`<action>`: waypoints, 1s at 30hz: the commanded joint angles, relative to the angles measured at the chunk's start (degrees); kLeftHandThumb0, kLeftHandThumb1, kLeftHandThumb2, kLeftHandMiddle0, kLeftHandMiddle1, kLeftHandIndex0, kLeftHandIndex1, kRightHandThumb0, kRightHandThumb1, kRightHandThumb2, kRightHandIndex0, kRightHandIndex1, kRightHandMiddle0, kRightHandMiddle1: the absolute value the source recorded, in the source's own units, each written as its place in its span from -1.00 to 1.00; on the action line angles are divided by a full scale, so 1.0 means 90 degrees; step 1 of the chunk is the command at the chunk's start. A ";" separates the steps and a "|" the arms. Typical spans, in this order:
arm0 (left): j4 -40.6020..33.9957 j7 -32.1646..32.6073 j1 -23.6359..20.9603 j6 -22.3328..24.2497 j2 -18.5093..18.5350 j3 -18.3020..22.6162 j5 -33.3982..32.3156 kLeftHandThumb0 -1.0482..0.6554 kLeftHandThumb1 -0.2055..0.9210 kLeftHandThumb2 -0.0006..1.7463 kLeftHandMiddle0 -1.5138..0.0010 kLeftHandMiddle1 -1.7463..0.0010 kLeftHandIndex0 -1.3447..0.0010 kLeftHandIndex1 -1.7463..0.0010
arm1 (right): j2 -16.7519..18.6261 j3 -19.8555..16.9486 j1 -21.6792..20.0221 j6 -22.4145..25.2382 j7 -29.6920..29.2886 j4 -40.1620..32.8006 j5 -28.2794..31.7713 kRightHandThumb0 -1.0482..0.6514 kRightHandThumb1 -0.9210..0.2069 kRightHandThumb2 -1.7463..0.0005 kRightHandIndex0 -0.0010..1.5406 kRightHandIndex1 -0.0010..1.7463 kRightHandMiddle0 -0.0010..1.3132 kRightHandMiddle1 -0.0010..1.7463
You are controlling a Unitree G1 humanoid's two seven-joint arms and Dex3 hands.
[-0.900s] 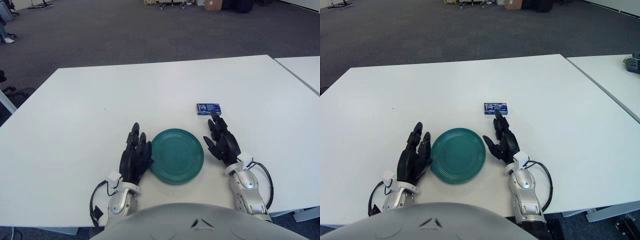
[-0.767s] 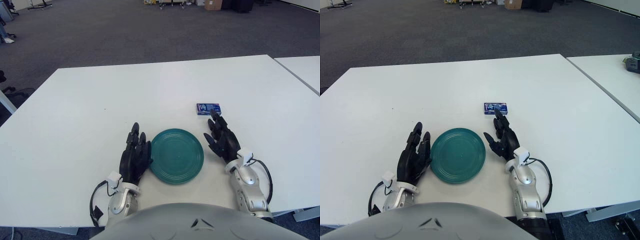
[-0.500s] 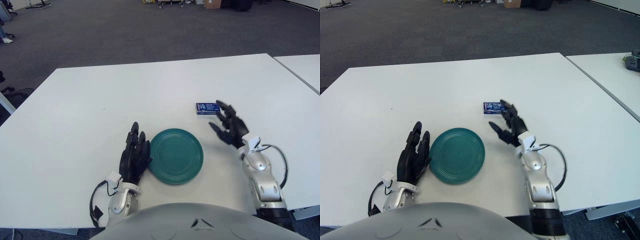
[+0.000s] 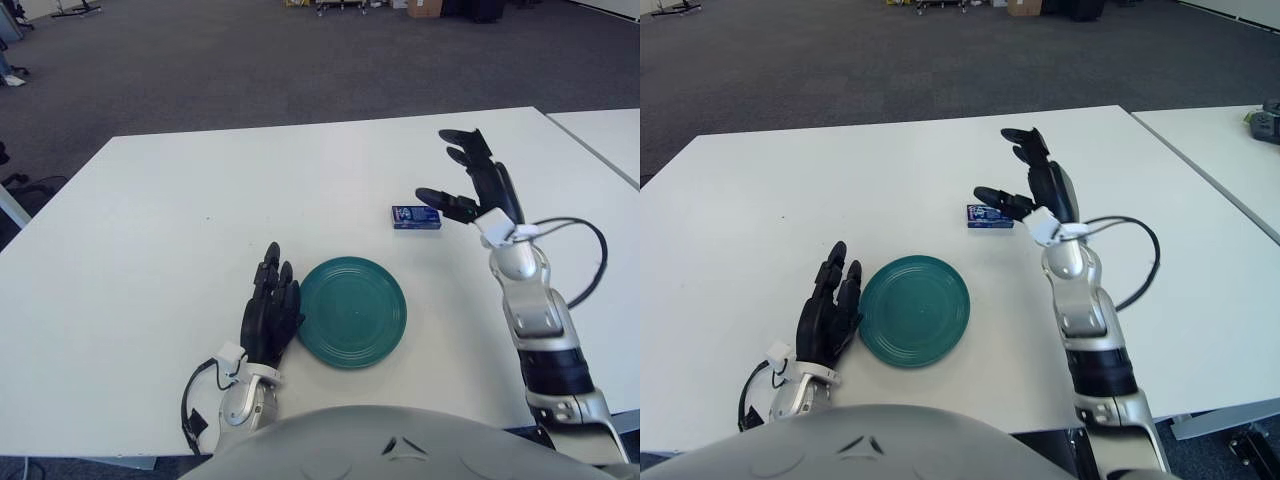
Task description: Put the gum into the plate.
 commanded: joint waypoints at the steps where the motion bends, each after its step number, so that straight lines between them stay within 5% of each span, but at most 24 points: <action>1: 0.0333 -0.0008 0.0004 0.0126 0.0004 0.0052 0.0017 -0.91 1.00 -0.35 0.96 0.99 1.00 0.57 | -0.0209 0.0214 -0.0475 -0.0110 0.0125 0.0463 -0.0271 -0.51 -1.00 0.80 -0.19 -0.83 -0.63 0.15; 14: 0.0635 0.0198 -0.0098 -0.0243 -0.0096 0.0058 0.0240 -0.87 1.00 -0.25 0.86 0.98 1.00 0.53 | -0.0581 0.1438 -0.1997 -0.0625 0.0447 0.2926 -0.1189 -0.62 -1.00 0.50 -0.36 -0.93 -0.76 0.11; 20: 0.0588 0.0149 -0.0057 -0.0337 -0.0044 0.0015 0.0277 -0.88 1.00 -0.25 0.88 0.99 1.00 0.57 | -0.0492 0.1849 -0.2205 -0.1214 -0.0153 0.4430 -0.1426 -0.63 -1.00 0.46 -0.32 -0.92 -0.80 0.10; 30: 0.0371 0.0142 0.0004 -0.0112 -0.0008 0.0009 0.0212 -0.84 1.00 -0.32 0.90 1.00 1.00 0.57 | -0.0270 0.2323 -0.2363 -0.1378 -0.0526 0.5852 -0.1562 -0.62 -1.00 0.40 -0.29 -0.91 -0.89 0.08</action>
